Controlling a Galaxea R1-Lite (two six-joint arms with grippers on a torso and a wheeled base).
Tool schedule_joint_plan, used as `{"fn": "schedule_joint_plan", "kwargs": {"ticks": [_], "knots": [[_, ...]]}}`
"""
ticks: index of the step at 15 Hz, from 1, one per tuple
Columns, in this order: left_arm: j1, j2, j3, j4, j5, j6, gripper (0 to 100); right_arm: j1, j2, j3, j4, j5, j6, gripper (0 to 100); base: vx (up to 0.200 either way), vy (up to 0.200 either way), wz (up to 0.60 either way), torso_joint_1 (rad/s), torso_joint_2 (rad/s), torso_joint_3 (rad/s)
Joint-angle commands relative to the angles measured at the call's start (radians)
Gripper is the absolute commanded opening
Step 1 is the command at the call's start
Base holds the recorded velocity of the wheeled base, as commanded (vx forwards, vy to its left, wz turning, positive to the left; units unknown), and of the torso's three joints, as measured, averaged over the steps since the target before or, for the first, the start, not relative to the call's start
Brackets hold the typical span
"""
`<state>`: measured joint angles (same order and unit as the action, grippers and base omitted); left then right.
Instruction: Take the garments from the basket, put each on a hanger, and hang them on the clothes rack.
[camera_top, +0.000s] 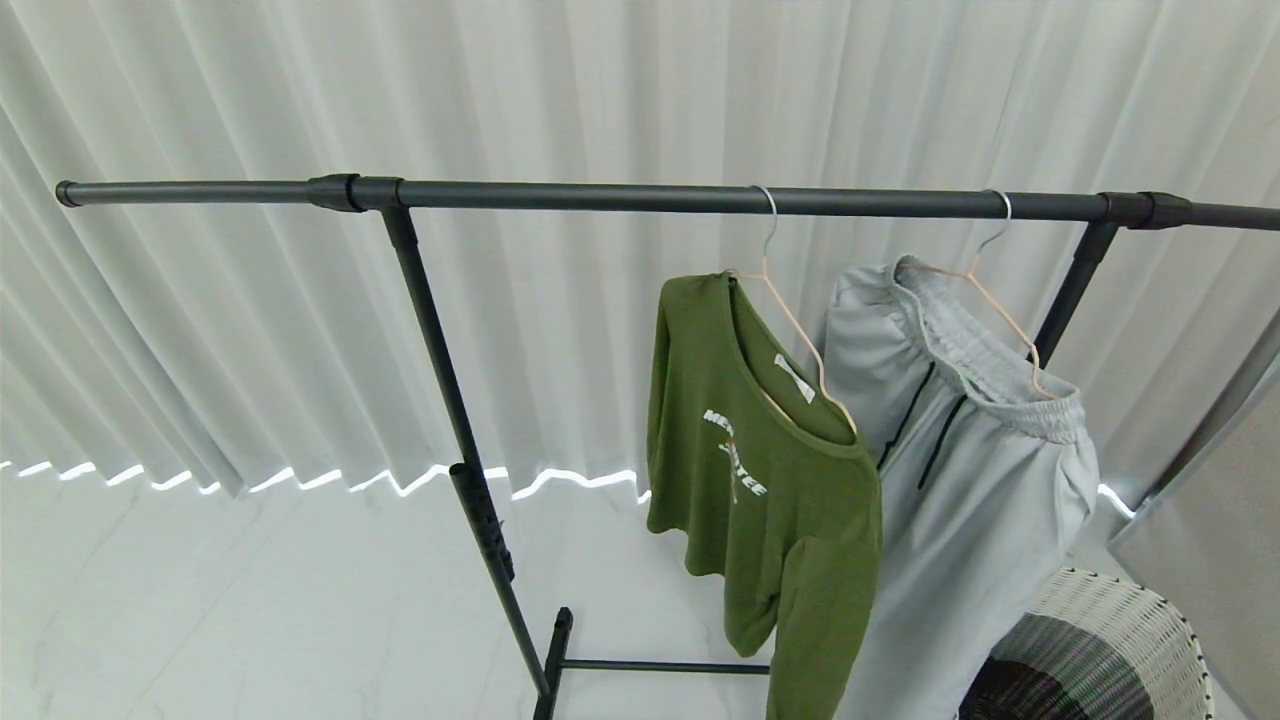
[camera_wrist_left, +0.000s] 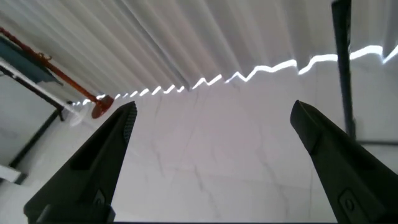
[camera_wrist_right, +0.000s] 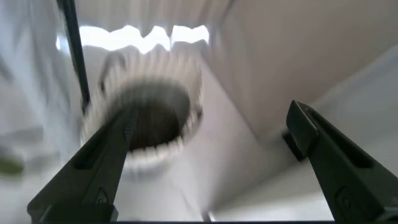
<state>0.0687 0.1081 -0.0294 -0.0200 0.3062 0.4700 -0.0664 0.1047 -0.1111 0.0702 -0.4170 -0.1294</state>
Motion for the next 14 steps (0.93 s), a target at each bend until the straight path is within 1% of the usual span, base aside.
{"fn": "schedule_joint_plan", "kwargs": {"ticks": [1, 2, 3, 4, 5, 6, 7, 8, 9, 10, 11, 13, 14], "knots": [[0.0, -0.025, 0.017, -0.024, 0.007, -0.057, 100, -0.001, -0.014, 0.085, -0.044, -0.003, -0.006, 100, 0.0, 0.0, 0.0, 0.0, 0.0, 0.0], [0.0, -0.025, 0.028, -0.044, 0.039, -0.097, 100, -0.001, -0.014, 0.087, -0.046, -0.005, 0.02, 100, 0.0, 0.0, 0.0, 0.0, 0.0, 0.0], [0.0, -0.025, 0.029, -0.044, 0.067, -0.119, 100, -0.001, -0.014, 0.091, -0.047, -0.003, 0.065, 100, 0.0, 0.0, 0.0, 0.0, 0.0, 0.0], [0.0, -0.027, 0.029, -0.044, 0.065, -0.139, 100, -0.001, -0.016, 0.096, -0.067, -0.008, 0.089, 100, 0.0, 0.0, 0.0, 0.0, 0.0, 0.0], [0.0, -0.027, 0.029, -0.044, 0.045, -0.152, 100, -0.003, -0.016, 0.111, -0.136, -0.002, 0.097, 100, 0.0, 0.0, 0.0, 0.0, 0.0, 0.0], [0.0, -0.027, 0.029, -0.044, 0.019, -0.157, 100, -0.001, -0.016, 0.111, -0.159, -0.002, 0.097, 100, 0.0, 0.0, 0.0, 0.0, 0.0, 0.0], [0.0, -0.025, 0.029, -0.044, -0.128, -0.182, 100, -0.001, -0.016, 0.111, -0.156, 0.004, 0.1, 100, 0.0, 0.0, 0.0, 0.0, 0.0, 0.0], [0.0, -0.025, 0.029, -0.043, -0.185, -0.194, 100, -0.001, -0.016, 0.111, -0.156, 0.015, 0.102, 100, 0.0, 0.0, 0.0, 0.0, 0.0, 0.0], [0.0, -0.024, 0.029, -0.038, -0.36, -0.251, 100, -0.001, -0.016, 0.111, -0.153, 0.098, 0.114, 100, 0.0, 0.0, 0.0, 0.0, 0.0, 0.0], [0.0, -0.024, 0.029, -0.028, -0.453, -0.301, 100, -0.001, -0.016, 0.111, -0.147, 0.173, 0.116, 100, 0.0, 0.0, 0.0, 0.0, 0.0, 0.0], [0.0, -0.024, 0.029, -0.026, -0.503, -0.314, 100, -0.001, -0.016, 0.111, -0.135, 0.219, 0.114, 100, 0.0, 0.0, 0.0, 0.0, 0.0, 0.0], [-0.01, -0.031, 0.022, 0.006, -0.527, -0.327, 100, -0.001, -0.016, 0.111, -0.099, 0.271, 0.119, 100, 0.0, 0.0, 0.0, 0.0, 0.0, 0.0], [-0.021, -0.038, 0.02, 0.009, -0.529, -0.369, 100, -0.001, -0.016, 0.111, -0.096, 0.299, 0.132, 100, 0.0, 0.0, 0.0, 0.0, 0.0, 0.0]]}}
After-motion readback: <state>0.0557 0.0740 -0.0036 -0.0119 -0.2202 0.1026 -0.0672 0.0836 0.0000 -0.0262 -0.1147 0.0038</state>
